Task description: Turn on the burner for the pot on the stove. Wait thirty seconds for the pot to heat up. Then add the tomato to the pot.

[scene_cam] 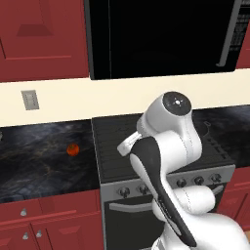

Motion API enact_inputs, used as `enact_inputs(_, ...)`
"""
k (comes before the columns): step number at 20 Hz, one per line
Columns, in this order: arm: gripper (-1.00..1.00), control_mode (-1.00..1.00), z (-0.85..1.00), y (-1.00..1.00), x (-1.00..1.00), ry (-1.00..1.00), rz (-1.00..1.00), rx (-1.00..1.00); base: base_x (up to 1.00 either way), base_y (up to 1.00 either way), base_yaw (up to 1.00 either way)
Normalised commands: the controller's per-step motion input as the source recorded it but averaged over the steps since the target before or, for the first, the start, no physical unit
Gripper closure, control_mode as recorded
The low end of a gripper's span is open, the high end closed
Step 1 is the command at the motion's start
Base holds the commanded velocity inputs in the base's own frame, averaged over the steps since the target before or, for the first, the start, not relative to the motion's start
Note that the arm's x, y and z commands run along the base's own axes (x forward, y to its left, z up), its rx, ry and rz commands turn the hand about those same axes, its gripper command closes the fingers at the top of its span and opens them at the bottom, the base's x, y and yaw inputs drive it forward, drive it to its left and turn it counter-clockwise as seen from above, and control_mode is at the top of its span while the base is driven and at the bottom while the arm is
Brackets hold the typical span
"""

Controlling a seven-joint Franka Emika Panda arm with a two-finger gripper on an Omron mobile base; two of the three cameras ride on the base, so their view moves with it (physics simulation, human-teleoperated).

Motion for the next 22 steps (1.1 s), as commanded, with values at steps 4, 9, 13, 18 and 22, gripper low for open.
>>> enact_inputs(4, -1.0, -1.0, -0.02, 0.63, 0.0, 0.0, 0.0, 0.09, 0.0, 0.0, 0.0)
enact_inputs(9, -1.0, -1.0, -0.07, 0.44, 0.01, 0.0, 0.0, 0.1, 0.0, 0.0, 0.0)
enact_inputs(13, -1.0, -1.0, -0.11, 0.3, 0.01, 0.01, 0.0, 0.04, 0.0, 0.0, 0.0)
enact_inputs(18, -1.0, -1.0, -0.19, 0.33, 0.07, 0.04, 0.0, 0.0, 0.0, 0.0, 0.0)
enact_inputs(22, -1.0, -1.0, -0.2, 0.31, 0.05, 0.07, 0.0, 0.0, 0.0, 0.0, 0.0)
